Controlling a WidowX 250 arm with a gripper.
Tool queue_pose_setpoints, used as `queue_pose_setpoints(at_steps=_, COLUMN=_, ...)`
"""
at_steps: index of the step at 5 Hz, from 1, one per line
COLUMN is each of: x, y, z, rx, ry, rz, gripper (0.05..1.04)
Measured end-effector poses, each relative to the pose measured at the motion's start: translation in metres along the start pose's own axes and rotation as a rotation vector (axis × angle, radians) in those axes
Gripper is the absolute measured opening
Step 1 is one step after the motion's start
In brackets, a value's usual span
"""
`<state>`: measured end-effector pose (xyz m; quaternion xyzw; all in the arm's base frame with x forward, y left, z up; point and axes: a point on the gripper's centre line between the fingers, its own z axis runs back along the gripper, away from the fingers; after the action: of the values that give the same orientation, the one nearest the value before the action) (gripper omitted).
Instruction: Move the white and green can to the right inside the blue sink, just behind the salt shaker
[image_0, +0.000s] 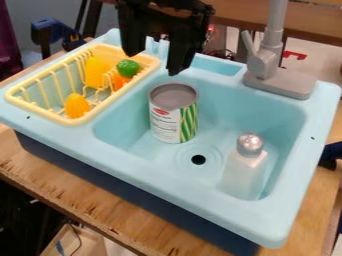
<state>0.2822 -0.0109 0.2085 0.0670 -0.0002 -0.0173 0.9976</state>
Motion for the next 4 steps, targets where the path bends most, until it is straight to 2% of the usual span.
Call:
queue_pose_setpoints(at_steps=1, x=0.012, y=0.019, z=-0.007, rx=-0.001, ry=-0.006, rz=0.031, gripper=1.008)
queue_pose_setpoints(at_steps=2, x=0.021, y=0.03, z=-0.015, rx=-0.029, ry=-0.012, rz=0.034, gripper=1.008)
queue_pose_setpoints(at_steps=3, x=0.034, y=0.037, z=-0.029, rx=-0.102, ry=-0.017, rz=0.031, gripper=1.008)
queue_pose_setpoints(at_steps=4, x=0.05, y=0.034, z=-0.042, rx=-0.151, ry=-0.013, rz=-0.001, gripper=1.008)
